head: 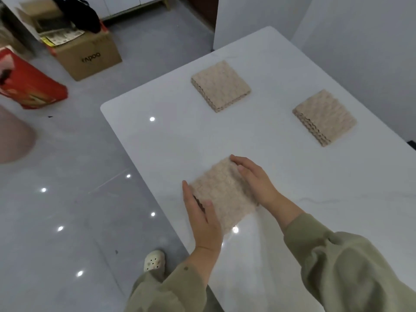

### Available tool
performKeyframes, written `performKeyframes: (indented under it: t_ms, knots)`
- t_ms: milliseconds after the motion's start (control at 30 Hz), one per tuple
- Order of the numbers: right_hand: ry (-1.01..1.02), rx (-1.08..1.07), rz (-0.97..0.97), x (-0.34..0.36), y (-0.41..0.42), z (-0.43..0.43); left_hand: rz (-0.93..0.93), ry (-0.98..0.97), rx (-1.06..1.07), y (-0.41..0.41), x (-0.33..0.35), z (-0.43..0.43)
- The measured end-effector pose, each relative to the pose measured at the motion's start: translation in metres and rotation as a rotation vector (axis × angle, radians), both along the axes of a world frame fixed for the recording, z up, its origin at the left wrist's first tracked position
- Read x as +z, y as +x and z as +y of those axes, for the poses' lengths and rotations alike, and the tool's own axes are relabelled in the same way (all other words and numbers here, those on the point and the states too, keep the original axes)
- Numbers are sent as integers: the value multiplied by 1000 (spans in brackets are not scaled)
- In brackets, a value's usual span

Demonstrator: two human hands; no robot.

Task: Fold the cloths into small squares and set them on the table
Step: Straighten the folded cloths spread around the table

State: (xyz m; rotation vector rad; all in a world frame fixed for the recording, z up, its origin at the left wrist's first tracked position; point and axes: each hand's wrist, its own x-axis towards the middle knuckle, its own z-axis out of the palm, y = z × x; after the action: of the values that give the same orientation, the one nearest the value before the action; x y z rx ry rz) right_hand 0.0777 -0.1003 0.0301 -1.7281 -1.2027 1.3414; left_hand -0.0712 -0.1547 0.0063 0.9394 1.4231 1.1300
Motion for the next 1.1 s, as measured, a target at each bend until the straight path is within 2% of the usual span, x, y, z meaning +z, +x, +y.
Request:
performKeyframes:
  t_ms: [300,500,633,733,833,933,1000,1100]
  knots:
    - [-1,35,10,-2,-5,-2,18,-32,63,14,2,3]
    - [31,-16,1,4,-9,-3,40,-29,72,10,0,1]
    - [37,-44,-133,9,-11,-4,107,-12,5,-3,3,3]
    - [106,-81,-352,16,-12,-7,451,154,-200,-31,0,19]
    - [175,13,-645,24,-20,-6,920,293,-509,-61,7,50]
    - [147,115,-903,34,-43,2,1326,468,-714,-86,28,89]
    - [136,145,-1006,41,-64,12,1451,502,-803,-101,46,114]
    - [162,108,-1061,50,-102,34,1539,485,-854,-127,72,151]
